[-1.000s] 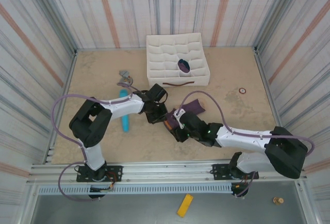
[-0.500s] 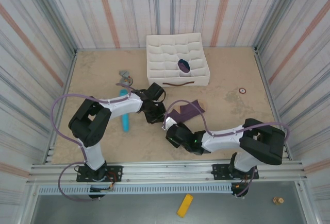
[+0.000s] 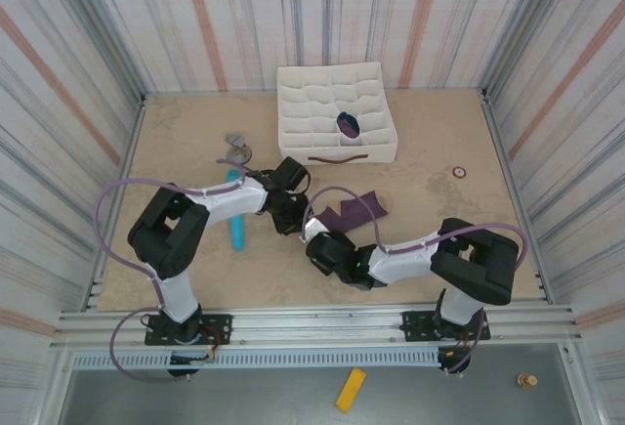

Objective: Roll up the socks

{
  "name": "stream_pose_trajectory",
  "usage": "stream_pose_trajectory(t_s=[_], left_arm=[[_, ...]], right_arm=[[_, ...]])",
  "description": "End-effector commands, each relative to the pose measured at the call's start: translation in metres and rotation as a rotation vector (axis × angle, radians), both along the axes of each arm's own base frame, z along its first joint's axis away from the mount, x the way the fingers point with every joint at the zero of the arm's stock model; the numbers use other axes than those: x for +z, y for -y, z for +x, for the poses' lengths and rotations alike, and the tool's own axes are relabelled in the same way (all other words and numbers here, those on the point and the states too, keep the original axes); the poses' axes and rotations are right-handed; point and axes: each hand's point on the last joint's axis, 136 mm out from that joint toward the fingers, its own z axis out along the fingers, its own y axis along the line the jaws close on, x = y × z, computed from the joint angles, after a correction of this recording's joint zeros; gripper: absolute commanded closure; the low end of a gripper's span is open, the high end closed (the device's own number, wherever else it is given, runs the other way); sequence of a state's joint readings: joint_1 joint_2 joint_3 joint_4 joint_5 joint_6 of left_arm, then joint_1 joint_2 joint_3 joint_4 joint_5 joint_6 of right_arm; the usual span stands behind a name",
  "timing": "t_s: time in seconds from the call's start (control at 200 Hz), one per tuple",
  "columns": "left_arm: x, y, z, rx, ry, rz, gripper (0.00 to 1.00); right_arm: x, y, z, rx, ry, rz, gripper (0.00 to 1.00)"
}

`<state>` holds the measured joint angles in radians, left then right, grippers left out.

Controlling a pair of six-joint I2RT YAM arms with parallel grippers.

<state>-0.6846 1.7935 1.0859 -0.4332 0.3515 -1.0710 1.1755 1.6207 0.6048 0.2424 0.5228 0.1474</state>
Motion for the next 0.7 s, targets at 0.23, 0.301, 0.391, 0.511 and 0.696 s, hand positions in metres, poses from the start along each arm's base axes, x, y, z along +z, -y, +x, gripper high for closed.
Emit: stream_pose_trajectory(t_s=[0.23, 0.301, 0.391, 0.511, 0.696], left_arm=[[0.037, -0.003, 0.015, 0.079, 0.163, -0.129, 0.35], [0.048, -0.003, 0.021, 0.088, 0.218, -0.147, 0.33], [0.059, -0.004, 0.026, 0.090, 0.278, -0.169, 0.32], [0.067, -0.005, 0.027, 0.088, 0.330, -0.178, 0.32], [0.066, -0.002, 0.023, 0.074, 0.374, -0.164, 0.35]], right_arm=[[-0.020, 0.030, -0.012, -0.102, -0.291, 0.194, 1.00], [-0.025, 0.033, -0.019, -0.111, -0.363, 0.240, 1.00], [-0.030, 0.040, -0.023, -0.152, -0.460, 0.314, 1.00], [-0.031, 0.048, -0.024, -0.220, -0.554, 0.442, 1.00], [-0.031, 0.066, -0.023, -0.334, -0.681, 0.559, 1.00]])
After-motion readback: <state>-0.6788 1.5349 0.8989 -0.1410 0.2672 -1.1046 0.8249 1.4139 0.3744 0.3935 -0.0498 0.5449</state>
